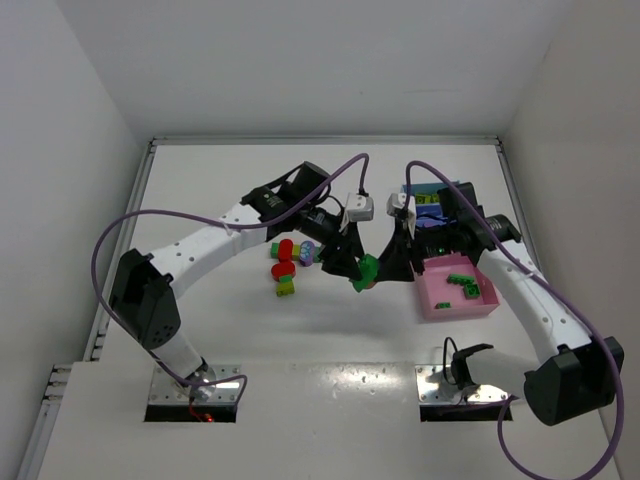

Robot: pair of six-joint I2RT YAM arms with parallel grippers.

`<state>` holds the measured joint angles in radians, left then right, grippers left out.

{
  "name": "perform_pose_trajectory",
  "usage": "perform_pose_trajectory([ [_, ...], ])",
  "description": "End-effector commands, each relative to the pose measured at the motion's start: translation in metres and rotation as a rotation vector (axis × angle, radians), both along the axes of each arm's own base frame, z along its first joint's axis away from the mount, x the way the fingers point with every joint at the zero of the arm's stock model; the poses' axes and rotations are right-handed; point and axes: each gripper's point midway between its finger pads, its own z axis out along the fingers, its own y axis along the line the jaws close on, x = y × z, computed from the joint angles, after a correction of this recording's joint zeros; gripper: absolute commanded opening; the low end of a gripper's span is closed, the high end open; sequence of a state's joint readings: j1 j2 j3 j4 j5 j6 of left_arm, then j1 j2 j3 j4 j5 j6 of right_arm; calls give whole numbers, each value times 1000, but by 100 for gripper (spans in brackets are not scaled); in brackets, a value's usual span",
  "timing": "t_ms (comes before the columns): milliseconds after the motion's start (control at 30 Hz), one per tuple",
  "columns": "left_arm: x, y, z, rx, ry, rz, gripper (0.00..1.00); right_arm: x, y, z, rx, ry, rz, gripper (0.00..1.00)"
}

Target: Sort the legos into containers by color

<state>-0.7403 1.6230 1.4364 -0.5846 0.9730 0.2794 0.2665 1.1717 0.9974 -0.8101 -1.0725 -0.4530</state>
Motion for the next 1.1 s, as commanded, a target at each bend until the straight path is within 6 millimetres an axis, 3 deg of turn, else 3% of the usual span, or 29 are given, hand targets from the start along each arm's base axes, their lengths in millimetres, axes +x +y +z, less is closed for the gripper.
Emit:
perform_pose_trajectory([
  [0, 9, -3, 24, -52, -105, 25, 66, -3, 8, 25, 82, -81, 59, 0],
  [100, 15, 4, 20, -44, -97, 48, 66, -2, 6, 22, 80, -73, 50, 0],
  [200, 7, 7, 28, -67, -95, 28, 66, -3, 7, 23, 87, -71, 55, 0],
  [367, -6, 8, 33, -108, -77, -36, 55, -1, 9, 27, 97, -70, 57, 0],
  [667, -15, 3, 38, -151, -23, -110, 55, 6, 14, 34, 116, -72, 59, 0],
  [733, -14, 2, 35, -145, -16, -110, 48, 7, 15, 35, 119, -72, 56, 0],
  [867, -12, 2, 33, -136, -24, -96, 25, 7, 15, 35, 119, -72, 56, 0],
  [900, -10, 2, 32, -131, -28, -89, 13, 7, 15, 35, 119, -72, 56, 0],
  [1067, -5, 6, 31, -120, -45, -60, 0, 1, 8, 21, 70, -90, 53, 0],
])
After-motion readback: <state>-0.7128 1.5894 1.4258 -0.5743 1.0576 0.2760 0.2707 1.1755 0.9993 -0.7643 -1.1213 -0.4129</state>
